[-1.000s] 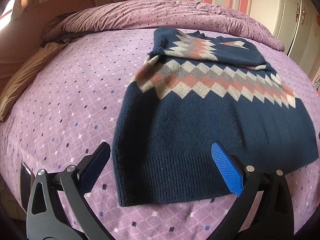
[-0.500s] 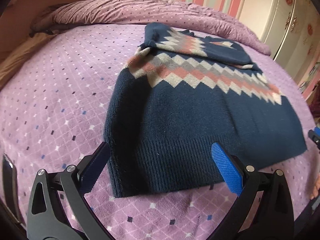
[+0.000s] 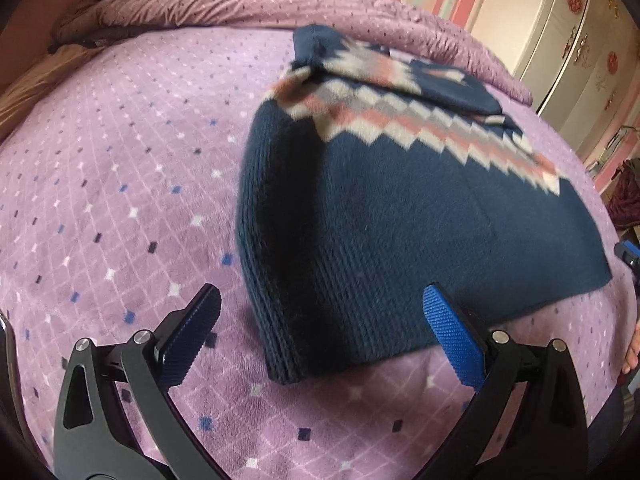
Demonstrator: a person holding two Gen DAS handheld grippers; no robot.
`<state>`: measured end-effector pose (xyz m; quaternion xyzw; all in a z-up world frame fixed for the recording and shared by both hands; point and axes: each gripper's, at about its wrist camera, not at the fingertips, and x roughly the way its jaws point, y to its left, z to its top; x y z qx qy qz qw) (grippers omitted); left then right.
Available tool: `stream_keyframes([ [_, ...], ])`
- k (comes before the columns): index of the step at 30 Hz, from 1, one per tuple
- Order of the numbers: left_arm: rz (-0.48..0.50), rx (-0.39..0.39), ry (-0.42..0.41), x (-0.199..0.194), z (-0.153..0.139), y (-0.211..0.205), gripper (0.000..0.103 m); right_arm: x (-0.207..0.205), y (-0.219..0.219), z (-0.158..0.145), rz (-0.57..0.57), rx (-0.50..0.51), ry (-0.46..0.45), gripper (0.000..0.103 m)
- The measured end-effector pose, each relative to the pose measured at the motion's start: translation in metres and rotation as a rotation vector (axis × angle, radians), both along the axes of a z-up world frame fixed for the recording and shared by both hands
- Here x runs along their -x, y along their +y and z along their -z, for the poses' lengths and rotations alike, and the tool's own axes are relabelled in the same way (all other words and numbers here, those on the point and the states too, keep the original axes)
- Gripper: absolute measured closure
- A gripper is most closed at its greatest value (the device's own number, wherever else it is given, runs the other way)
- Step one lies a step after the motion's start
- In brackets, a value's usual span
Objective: Fold small clothes
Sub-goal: 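Raise both grippers and draw them back from the sweater, then close the left gripper on the hem corner while the right gripper grasps the hem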
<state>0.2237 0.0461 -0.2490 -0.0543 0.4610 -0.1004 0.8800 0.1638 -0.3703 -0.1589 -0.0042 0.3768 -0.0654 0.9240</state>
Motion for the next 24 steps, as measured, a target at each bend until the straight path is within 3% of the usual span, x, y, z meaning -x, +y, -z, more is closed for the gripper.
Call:
stream_keyframes([
  [5, 0.007, 0.022, 0.037, -0.002, 0.006, -0.010, 0.003, 0.000, 0.001, 0.001, 0.005, -0.001, -0.002, 0.012],
  [13, -0.035, -0.054, 0.064, -0.007, 0.013, -0.023, 0.003, 0.002, 0.001, 0.000, -0.001, 0.017, -0.001, 0.012],
  [18, -0.070, -0.063, 0.078, -0.012, 0.014, -0.024, 0.004, 0.003, 0.004, -0.001, -0.004, 0.028, 0.001, 0.012],
  [22, -0.096, -0.098, 0.076, -0.013, 0.014, -0.025, 0.016, 0.005, 0.005, -0.002, -0.004, 0.032, -0.006, 0.012],
  [24, -0.101, -0.104, 0.072, -0.012, 0.012, -0.025, 0.032, 0.005, 0.006, -0.002, -0.004, 0.038, -0.005, 0.012],
])
